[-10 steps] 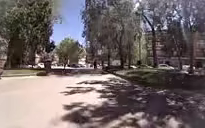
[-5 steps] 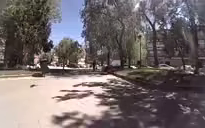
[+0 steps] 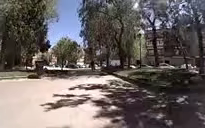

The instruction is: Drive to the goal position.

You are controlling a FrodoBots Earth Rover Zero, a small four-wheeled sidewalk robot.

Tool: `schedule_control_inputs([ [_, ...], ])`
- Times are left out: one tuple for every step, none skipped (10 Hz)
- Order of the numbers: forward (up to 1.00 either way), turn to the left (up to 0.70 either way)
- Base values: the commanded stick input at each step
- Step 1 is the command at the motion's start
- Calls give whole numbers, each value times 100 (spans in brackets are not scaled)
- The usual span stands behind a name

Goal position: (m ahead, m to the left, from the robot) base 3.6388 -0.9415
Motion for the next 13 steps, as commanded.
schedule_control_inputs([
  [70, 1],
  [70, 1],
  [70, 1],
  [70, 1],
  [70, -4],
  [70, -13],
  [70, -20],
  [70, -24],
  [70, -24],
  [70, -24],
  [70, -22],
  [70, -13],
  [70, -1],
])
